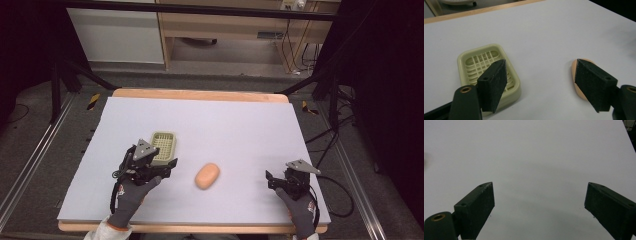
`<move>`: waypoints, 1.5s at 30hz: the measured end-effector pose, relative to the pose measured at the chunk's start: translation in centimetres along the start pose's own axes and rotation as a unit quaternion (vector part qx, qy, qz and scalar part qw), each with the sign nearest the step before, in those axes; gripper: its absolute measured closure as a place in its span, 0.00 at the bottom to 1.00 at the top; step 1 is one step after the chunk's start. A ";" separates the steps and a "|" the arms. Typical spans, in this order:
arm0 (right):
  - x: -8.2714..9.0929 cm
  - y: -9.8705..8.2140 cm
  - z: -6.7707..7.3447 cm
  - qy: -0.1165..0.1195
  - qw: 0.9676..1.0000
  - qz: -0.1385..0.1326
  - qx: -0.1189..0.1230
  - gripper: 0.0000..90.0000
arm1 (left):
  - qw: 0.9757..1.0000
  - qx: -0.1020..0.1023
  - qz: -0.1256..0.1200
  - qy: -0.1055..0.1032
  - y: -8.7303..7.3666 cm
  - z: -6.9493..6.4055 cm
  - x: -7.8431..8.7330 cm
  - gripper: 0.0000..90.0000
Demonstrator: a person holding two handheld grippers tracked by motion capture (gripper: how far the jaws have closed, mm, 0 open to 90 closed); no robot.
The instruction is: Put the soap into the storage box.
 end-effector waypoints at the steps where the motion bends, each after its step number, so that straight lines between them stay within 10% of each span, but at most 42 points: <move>1: 0.0 0.0 0.0 0.001 1.000 0.000 -0.003 0.10 | 1.000 -0.001 -0.003 -0.004 0.4 -0.3 -0.1 0.28; 45: -0.3 0.1 0.2 0.002 1.000 0.008 -0.001 0.10 | 0.996 -0.050 0.058 -0.051 0.3 -5.6 -5.8 0.27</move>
Point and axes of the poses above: each handheld gripper's, and its own axes: x roughly backward along the jaws, y roughly out of its top, z roughly to its left, the point moved 1 cm from there along -x, roughly forward along the jaws, and after that the axes turned 2 degrees about y, right-handed, at the moved point
